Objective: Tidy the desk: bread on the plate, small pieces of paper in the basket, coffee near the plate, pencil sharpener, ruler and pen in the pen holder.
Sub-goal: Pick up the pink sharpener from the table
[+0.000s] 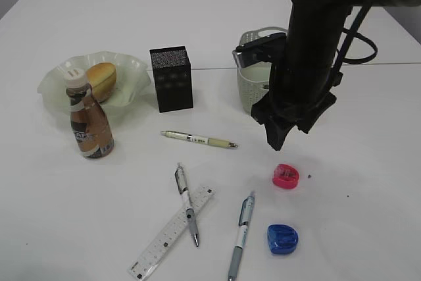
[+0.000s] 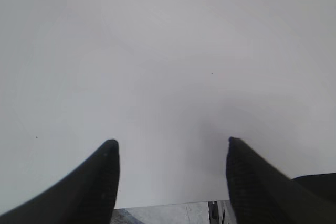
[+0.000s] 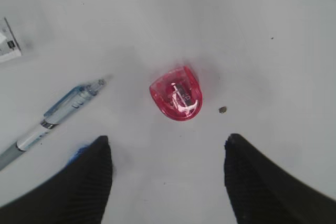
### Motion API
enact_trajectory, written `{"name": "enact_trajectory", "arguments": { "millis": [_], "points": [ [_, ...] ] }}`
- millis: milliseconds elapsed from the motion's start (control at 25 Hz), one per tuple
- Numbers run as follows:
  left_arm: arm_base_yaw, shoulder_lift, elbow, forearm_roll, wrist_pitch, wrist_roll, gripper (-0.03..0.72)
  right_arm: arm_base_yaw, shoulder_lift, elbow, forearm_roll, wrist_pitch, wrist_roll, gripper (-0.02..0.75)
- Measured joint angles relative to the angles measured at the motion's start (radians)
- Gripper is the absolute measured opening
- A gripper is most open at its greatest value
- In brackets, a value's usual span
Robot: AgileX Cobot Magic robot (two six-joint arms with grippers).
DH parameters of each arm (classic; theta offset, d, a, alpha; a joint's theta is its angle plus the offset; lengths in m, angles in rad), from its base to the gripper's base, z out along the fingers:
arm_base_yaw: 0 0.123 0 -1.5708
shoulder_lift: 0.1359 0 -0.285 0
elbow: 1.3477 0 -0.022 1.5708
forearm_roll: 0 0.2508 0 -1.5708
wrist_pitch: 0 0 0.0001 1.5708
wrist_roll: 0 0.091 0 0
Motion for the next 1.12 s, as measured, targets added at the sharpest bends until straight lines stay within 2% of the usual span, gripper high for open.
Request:
{"name": "enact_trajectory", "arguments": {
  "millis": [520,1120],
  "points": [
    [0.0,0.0,0.0,0.0,0.0,0.023,0.47,0.0,0.078,0.0,-0.013,-0.01,-0.2,0.491],
    [0.0,0.0,0.0,0.0,0.0,0.023,0.47,0.0,0.156,0.0,-0.033,-0.013,-0.278,0.492]
  ]
}}
